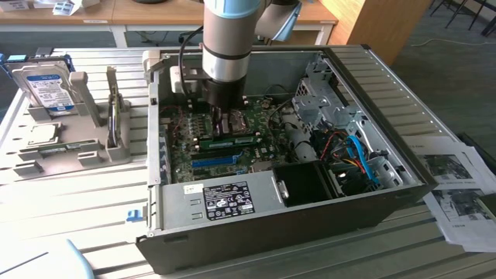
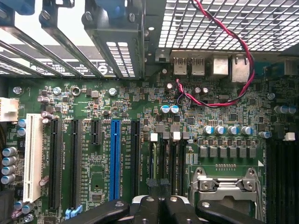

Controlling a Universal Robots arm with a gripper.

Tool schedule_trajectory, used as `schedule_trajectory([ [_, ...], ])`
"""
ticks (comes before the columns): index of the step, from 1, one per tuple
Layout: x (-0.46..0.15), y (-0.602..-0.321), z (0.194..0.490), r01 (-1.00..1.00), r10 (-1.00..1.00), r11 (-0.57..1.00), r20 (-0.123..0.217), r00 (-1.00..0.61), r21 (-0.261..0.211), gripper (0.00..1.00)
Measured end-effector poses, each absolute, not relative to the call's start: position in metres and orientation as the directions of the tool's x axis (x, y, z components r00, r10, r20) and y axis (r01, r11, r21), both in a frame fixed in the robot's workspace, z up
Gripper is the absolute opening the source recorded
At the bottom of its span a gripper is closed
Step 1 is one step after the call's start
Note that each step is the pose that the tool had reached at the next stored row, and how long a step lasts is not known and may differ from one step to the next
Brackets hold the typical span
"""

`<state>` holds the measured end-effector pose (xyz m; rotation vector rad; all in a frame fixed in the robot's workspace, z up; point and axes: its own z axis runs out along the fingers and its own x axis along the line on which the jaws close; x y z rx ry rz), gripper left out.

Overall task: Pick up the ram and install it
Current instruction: 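Press down the ram until it locks into place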

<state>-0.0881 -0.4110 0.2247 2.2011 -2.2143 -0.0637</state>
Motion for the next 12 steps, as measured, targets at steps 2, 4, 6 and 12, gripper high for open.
schedule_trajectory([
  [2,-0.0881,-0.4111,0.2242,-0.999,-1.0,0.006,-0.015,-0.006,0.042,0.09],
  [4,-0.0881,-0.4111,0.2237,-0.999,-1.0,0.006,-0.015,-0.006,0.042,0.09],
  [6,-0.0881,-0.411,0.2236,-0.999,-1.0,0.006,-0.015,-0.006,0.042,0.09],
  [12,-0.0881,-0.411,0.2225,-0.999,-1.0,0.006,-0.016,-0.006,0.042,0.09],
])
